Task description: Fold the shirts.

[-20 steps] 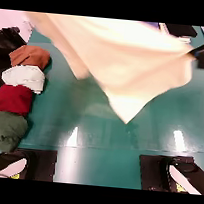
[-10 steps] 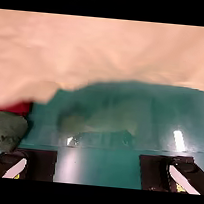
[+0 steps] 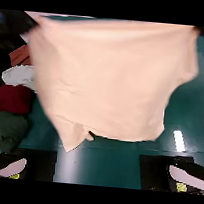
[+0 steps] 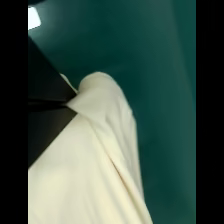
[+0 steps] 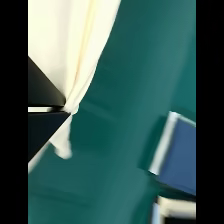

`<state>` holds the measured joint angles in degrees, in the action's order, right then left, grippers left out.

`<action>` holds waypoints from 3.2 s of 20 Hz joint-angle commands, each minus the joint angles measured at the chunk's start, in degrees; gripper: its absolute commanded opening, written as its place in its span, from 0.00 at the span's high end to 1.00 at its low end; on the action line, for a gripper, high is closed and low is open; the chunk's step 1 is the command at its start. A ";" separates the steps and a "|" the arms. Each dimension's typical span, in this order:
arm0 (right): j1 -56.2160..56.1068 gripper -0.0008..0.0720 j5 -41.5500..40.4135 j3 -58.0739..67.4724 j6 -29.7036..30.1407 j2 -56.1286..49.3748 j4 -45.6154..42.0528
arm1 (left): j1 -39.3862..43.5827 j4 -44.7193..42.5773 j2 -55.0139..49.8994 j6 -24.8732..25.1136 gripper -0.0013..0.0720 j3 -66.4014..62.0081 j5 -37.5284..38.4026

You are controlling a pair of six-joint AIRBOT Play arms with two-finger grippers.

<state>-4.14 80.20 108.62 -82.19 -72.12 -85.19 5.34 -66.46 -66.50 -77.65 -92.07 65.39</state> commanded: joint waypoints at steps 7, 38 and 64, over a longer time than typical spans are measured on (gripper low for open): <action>0.96 0.61 -5.05 -3.93 1.81 -22.67 10.05 | -0.02 0.17 -21.05 1.64 0.86 9.53 -7.87; 24.24 0.97 -6.73 -78.03 3.80 12.92 19.06 | -13.66 -0.04 2.99 -0.04 0.31 44.09 1.16; 16.92 0.97 -4.72 -58.51 2.12 20.90 19.69 | -10.03 15.58 11.45 5.09 0.95 44.50 -7.50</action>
<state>12.82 74.72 43.18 -80.14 -52.47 -65.54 -4.71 -51.13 -61.08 -71.46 -40.10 56.64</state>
